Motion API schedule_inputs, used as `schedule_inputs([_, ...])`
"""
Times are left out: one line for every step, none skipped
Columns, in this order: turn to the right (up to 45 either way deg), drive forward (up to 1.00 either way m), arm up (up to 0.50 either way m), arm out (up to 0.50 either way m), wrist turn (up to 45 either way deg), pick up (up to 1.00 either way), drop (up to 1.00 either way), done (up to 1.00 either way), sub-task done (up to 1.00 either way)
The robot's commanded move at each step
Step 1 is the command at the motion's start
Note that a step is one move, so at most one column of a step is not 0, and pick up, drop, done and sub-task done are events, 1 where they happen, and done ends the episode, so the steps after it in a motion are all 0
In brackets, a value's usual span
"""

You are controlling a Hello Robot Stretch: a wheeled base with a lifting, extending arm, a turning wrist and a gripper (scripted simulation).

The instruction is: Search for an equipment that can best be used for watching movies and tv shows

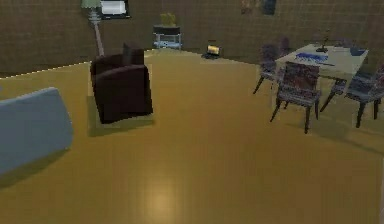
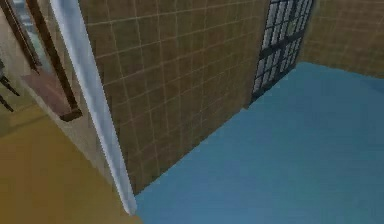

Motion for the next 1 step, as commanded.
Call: schedule_inputs([0.0, 1.0, 0.0, 0.0, 0.0, 0.0, 0.0, 0.0, 0.0])
